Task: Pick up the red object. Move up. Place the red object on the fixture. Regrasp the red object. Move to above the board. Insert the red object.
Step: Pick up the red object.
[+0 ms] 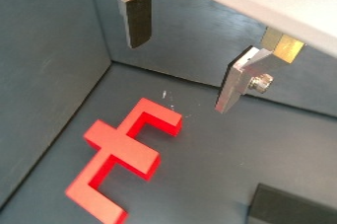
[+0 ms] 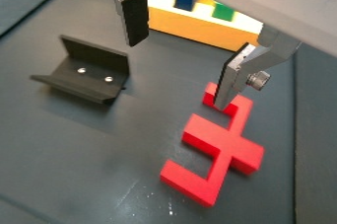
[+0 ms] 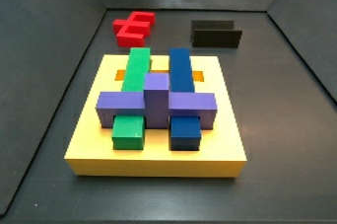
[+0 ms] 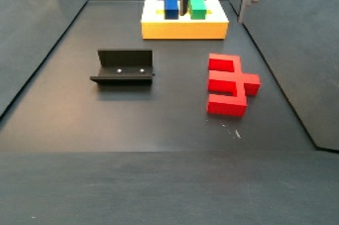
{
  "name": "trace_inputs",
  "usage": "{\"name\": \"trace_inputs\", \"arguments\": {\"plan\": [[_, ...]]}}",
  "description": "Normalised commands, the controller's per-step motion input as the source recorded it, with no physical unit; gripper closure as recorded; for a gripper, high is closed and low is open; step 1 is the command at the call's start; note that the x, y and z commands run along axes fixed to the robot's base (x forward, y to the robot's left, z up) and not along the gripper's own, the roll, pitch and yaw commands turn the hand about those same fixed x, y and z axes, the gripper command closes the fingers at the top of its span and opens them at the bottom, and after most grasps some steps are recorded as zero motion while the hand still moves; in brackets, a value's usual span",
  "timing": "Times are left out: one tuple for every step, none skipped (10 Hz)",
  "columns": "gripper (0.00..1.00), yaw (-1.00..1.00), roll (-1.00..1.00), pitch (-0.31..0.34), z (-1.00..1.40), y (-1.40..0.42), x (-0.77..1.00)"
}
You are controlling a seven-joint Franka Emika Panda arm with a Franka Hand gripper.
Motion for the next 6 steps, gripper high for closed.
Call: {"name": "trace_inputs", "arguments": {"plan": [[0.00,-0.63,-0.04,-0.077,-0.10,0.09,-0.21],[0.00,-0.63,-0.03,-0.054,-0.07,0.10,-0.18],[0.00,-0.63,-0.04,-0.049,-0.05,0.10,-0.16],[0.00,-0.63,-0.05,-0.060,-0.05,0.13,-0.19],[0.00,-0.63,-0.05,-0.064,-0.06,0.10,-0.17],[0.00,-0.62,-0.06,-0.061,-0.05,0.10,-0.16]]}}
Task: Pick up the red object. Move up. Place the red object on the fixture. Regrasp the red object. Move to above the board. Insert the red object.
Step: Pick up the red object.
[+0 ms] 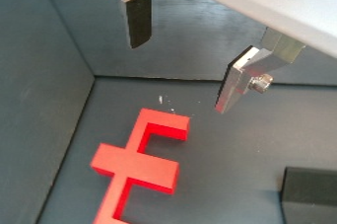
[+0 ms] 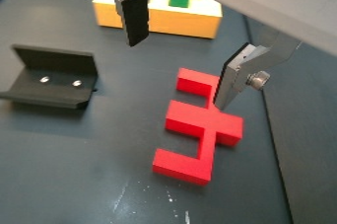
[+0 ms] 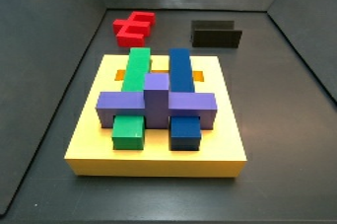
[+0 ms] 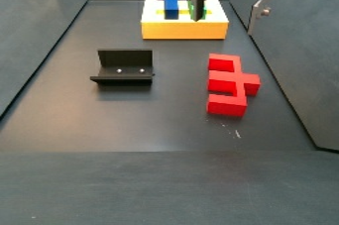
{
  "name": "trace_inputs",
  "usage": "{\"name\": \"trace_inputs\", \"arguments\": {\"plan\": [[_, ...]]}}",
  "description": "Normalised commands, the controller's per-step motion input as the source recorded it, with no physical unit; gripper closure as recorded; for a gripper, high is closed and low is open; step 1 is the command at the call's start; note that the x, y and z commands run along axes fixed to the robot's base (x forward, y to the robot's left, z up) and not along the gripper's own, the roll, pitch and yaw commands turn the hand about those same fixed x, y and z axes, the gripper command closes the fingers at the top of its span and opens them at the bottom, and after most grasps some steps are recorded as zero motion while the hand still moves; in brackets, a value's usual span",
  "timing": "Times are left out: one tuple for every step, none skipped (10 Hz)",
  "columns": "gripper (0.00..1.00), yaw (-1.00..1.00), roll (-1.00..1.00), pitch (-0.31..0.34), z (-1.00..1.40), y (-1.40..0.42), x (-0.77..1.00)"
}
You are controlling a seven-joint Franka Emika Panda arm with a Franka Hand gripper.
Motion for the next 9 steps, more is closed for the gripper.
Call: {"name": "trace_inputs", "arguments": {"plan": [[0.00,-0.62,-0.06,-0.060,-0.02,0.10,-0.19],[0.00,-0.63,-0.05,-0.051,0.00,0.07,-0.19],[0.00,-0.64,-0.05,-0.039,0.00,0.03,-0.16],[0.00,-0.64,-0.05,-0.040,0.00,0.02,-0.13],[0.00,-0.64,-0.05,-0.036,0.00,0.02,-0.12],[0.00,-0.64,-0.04,-0.036,0.00,0.03,-0.12],[0.00,-0.64,-0.04,-0.034,0.00,0.03,-0.13],[0.00,-0.64,-0.04,-0.033,0.00,0.03,-0.11],[0.00,-0.65,-0.03,-0.029,0.00,0.03,-0.11]]}}
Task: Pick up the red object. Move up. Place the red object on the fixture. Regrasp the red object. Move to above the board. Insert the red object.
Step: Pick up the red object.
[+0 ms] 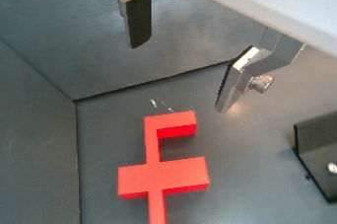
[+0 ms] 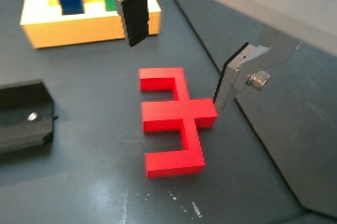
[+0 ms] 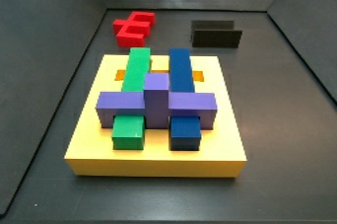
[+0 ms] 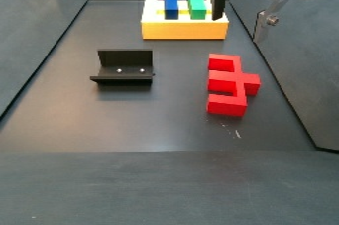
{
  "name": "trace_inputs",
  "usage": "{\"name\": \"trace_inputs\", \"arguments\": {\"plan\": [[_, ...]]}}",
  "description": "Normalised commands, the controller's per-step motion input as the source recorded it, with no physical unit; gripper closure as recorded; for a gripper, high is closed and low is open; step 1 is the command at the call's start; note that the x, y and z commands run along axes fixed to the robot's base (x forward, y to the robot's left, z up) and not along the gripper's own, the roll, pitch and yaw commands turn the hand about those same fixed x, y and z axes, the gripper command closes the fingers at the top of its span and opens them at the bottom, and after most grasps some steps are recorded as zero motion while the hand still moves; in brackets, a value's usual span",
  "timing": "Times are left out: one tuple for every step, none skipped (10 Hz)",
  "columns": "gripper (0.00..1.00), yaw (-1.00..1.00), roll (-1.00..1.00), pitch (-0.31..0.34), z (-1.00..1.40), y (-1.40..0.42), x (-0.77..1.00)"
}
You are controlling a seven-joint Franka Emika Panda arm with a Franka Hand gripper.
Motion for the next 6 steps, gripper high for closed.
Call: {"name": "trace_inputs", "arguments": {"plan": [[0.00,-0.64,-0.03,-0.030,0.00,0.03,-0.13],[0.00,-0.66,-0.04,-0.040,-0.06,0.05,-0.25],[0.00,-0.66,-0.06,-0.050,-0.11,0.03,-0.38],[0.00,-0.66,-0.12,-0.087,-0.21,0.00,-0.46],[0.00,-0.63,-0.12,-0.103,-0.22,0.00,-0.46],[0.00,-0.62,-0.13,-0.084,-0.26,-0.04,-0.38]]}}
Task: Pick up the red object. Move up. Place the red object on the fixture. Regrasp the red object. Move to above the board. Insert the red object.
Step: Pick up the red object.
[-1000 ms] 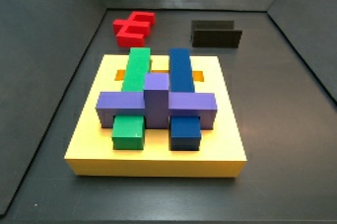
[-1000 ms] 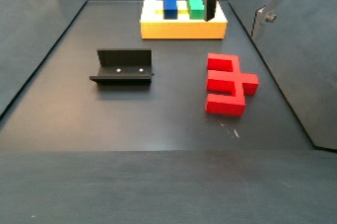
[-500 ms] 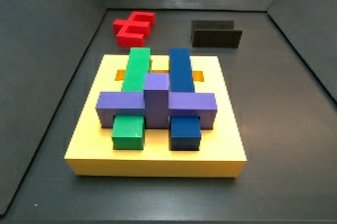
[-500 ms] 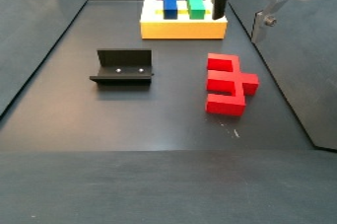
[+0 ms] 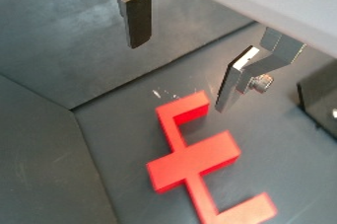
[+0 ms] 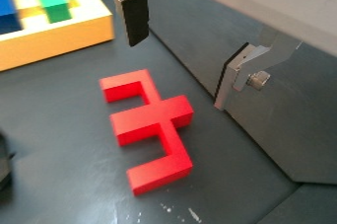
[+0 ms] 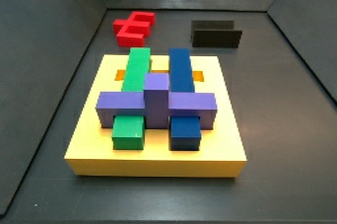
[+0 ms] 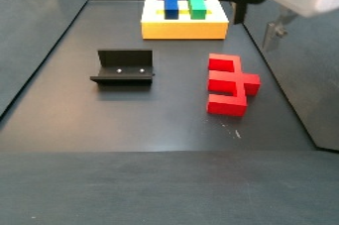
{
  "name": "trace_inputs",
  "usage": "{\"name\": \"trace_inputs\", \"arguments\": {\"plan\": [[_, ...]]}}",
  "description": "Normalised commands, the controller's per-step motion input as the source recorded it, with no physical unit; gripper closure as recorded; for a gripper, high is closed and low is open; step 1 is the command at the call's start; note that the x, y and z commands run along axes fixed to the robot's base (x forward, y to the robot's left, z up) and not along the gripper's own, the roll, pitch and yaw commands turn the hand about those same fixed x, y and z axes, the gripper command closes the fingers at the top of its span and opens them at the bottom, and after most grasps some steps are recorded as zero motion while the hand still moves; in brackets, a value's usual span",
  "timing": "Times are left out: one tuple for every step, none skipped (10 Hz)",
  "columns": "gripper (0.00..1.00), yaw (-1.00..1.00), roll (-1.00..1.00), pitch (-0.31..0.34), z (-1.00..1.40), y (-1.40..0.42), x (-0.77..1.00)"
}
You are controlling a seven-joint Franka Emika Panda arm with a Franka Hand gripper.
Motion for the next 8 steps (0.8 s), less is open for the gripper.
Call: {"name": "trace_inputs", "arguments": {"plan": [[0.00,-0.68,-0.14,-0.114,-0.32,-0.11,-0.25],[0.00,-0.76,-0.09,-0.076,-0.34,-0.14,-0.18],[0.00,-0.77,-0.06,-0.044,-0.31,-0.15,-0.17],[0.00,-0.77,-0.05,0.000,-0.30,-0.09,-0.14],[0.00,-0.76,-0.04,0.000,-0.29,-0.06,-0.15],[0.00,-0.69,-0.02,0.000,-0.25,-0.02,-0.14],[0.00,-0.58,-0.02,0.000,-0.24,-0.01,-0.10],[0.00,-0.49,0.00,0.003,-0.22,-0.01,-0.06]]}}
